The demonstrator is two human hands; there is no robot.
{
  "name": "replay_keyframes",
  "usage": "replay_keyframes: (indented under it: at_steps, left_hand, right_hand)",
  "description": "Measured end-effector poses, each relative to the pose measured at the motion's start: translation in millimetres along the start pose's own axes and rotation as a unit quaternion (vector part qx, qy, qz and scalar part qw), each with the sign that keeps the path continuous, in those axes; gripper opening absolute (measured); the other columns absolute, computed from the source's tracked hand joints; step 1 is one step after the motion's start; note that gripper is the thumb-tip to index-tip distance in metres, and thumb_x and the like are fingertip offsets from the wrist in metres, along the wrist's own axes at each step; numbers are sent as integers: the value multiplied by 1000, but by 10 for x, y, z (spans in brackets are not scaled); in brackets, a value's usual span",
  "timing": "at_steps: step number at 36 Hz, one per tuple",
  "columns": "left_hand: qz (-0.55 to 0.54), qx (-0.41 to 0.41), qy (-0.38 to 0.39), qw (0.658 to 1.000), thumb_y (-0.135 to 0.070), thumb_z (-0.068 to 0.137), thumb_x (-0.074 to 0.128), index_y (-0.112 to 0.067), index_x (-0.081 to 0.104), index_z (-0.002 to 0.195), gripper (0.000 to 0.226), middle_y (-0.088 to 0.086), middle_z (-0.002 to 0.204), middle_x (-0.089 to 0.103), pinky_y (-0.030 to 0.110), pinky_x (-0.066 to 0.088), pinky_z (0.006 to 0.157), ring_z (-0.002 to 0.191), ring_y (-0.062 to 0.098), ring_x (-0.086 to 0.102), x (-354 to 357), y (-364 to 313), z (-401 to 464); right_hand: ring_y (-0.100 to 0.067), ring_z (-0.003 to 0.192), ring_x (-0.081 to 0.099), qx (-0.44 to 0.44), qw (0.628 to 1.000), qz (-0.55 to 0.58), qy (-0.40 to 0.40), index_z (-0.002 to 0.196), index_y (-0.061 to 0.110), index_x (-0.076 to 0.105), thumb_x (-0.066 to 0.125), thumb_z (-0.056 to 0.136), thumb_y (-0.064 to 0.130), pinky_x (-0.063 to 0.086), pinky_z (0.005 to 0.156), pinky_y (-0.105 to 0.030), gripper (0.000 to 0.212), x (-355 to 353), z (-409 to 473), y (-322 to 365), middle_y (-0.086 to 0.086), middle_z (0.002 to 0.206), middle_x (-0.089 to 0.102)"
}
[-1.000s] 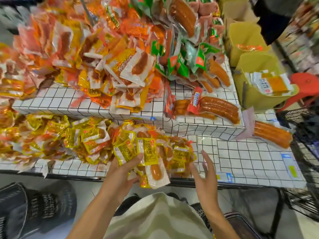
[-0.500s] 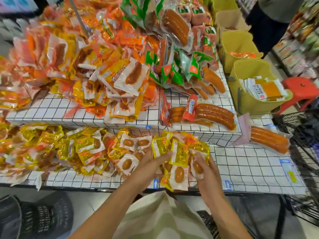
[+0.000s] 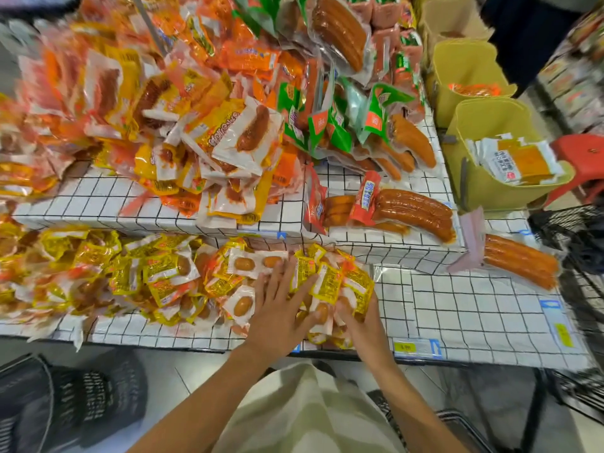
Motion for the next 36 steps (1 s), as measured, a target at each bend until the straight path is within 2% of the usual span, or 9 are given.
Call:
replay_keyframes:
  at_steps: [5,8,12,19,21,24,29,34,36]
  left_hand:
    - [24,-12,6,1000,-73,95,37,-46,14,156,72,3,169,-1,54,-6,121,155,31,-4,62,48,108]
    - [18,-12,25,999,-73,95,33,-47,13,156,70,2,169,-6,52,-13,120,154,30,-12,44,51,121]
    - [-26,16,43,999,-60,99,38,-45,21,155,61,0,167,-12,51,-9,122,153,26,-19,-81,63,67]
    - [-121,118,62,984,-52,94,44,-27,49,146,58,3,165,21,54,12,123,154,26,1,-442,155,-172]
    - [-134,148,51,978,-41,93,56,-20,56,141,53,11,163,26,61,22,118,153,36,12,-488,188,-285]
    - [-156,193,34,968,-41,93,52,-16,58,138,52,14,158,36,67,32,111,149,43,22,-539,225,-491]
    - [-162,247,67,953,-48,95,43,-24,48,147,57,0,166,21,54,15,121,155,21,1,-389,346,-937]
    - [-159,239,114,951,-45,94,45,-19,52,143,57,4,161,28,52,19,121,153,30,11,-157,367,-1372]
    - [-168,231,131,949,-40,93,53,-18,55,141,53,5,159,33,50,21,121,151,30,16,-59,314,-1566]
  right_hand:
    - [-5,119,63,-14,999,-39,-14,132,49,47,72,93,33,51,104,-36,49,-70,0,68,15,129,66]
    - [3,112,65,-22,998,-52,-27,127,61,50,74,92,37,53,88,-14,48,-117,-80,107,24,122,68]
    - [25,114,49,-36,992,-98,-70,125,71,45,70,87,59,37,82,6,47,-179,-309,152,46,121,55]
    - [15,121,46,-22,970,-173,-168,128,66,42,66,94,53,36,99,-7,43,-187,-892,-51,45,129,44]
    - [5,135,38,10,967,-178,-184,144,45,42,68,94,45,27,107,-6,56,-113,-1115,-190,28,144,41]
    - [-14,140,42,27,955,-219,-196,152,25,41,68,96,33,19,99,6,64,40,-1435,-289,6,155,40]
    - [-14,147,36,38,953,-229,-193,153,19,41,65,99,30,27,116,-18,61,364,-2034,-414,2,158,41]
    - [-7,145,36,65,962,-201,-176,147,30,41,67,98,25,26,117,-15,56,523,-2562,-744,10,155,40]
    - [-9,145,38,76,965,-186,-167,149,24,43,67,98,23,32,119,-24,56,524,-2747,-932,8,156,41]
Point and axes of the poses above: each hand's wrist, its own z-axis towards the middle knuckle, its own x-axis out of the palm, y = z × x, the point moved 9 cm from there along z, towards the middle knuckle
